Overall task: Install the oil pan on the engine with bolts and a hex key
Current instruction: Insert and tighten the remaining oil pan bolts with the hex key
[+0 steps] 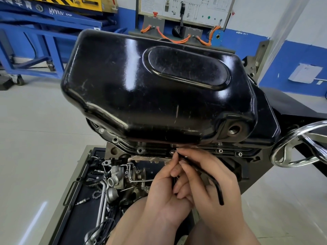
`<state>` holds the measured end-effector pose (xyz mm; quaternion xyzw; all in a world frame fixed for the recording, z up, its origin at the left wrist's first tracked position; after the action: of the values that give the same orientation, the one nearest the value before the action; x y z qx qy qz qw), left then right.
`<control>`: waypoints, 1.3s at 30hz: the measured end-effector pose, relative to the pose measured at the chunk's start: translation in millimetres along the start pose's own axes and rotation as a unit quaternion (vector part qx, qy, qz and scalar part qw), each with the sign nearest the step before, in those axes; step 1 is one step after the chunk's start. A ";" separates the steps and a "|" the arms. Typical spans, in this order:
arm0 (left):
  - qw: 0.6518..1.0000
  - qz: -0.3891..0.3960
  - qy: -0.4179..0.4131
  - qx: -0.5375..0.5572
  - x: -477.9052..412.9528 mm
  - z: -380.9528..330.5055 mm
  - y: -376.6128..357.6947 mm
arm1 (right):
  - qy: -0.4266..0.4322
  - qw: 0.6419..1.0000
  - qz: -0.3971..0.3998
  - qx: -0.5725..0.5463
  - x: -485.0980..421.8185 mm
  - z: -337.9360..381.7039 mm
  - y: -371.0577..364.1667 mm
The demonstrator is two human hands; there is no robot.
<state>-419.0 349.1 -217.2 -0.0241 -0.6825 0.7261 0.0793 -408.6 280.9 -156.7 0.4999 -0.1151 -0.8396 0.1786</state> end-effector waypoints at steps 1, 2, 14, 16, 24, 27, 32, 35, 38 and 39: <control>1.000 0.006 -0.002 0.004 0.2 0.0 -1.6 | 0.002 1.000 0.008 0.007 0.8 0.3 0.3; 1.000 0.007 -0.002 0.006 0.0 -0.1 -2.5 | 0.002 1.000 0.008 0.011 0.8 -0.1 0.8; 1.000 -0.003 -0.002 0.001 0.4 -1.0 -1.8 | -0.035 0.995 -0.088 -0.017 -2.3 -5.5 -2.9; 1.000 0.000 -0.012 -0.015 0.8 -0.3 -2.9 | -0.004 0.999 -0.048 0.001 -0.8 -1.9 -2.7; 0.999 -0.032 -0.012 -0.008 -1.0 -1.8 3.1 | -0.018 0.997 -0.064 0.048 -0.5 -7.2 -1.7; 1.000 -0.028 0.006 0.014 -0.1 -2.9 1.5 | -0.078 0.992 -0.100 0.013 -2.5 -12.6 -3.8; 0.997 -0.080 -0.011 -0.005 -3.6 -5.5 9.5 | -0.029 0.998 -0.062 0.000 -2.2 -8.1 -5.2; 0.999 -0.027 -0.023 -0.023 -3.2 -3.8 3.7 | -0.002 1.000 -0.031 0.000 5.5 -7.7 -3.7; 0.999 -0.028 -0.014 -0.038 0.3 -4.0 -3.1 | -0.002 0.999 -0.036 -0.017 6.5 -8.0 -4.0; 0.999 -0.038 -0.013 -0.030 -0.1 -4.1 -1.8 | -0.003 0.999 -0.044 -0.026 6.2 -8.3 -4.2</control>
<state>-418.2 353.2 -215.7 0.0089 -0.7056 0.7018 0.0977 -404.8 282.0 -167.2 0.4976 -0.0716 -0.8507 0.1536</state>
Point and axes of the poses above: each hand's wrist, its own x-axis away from the middle knuckle, its own y-axis out of the back of the hand, z = x × y, the point moved 4 cm from there along -x, towards the middle knuckle, and after that the axes turned 7 degrees about y, right-handed, at the moved point
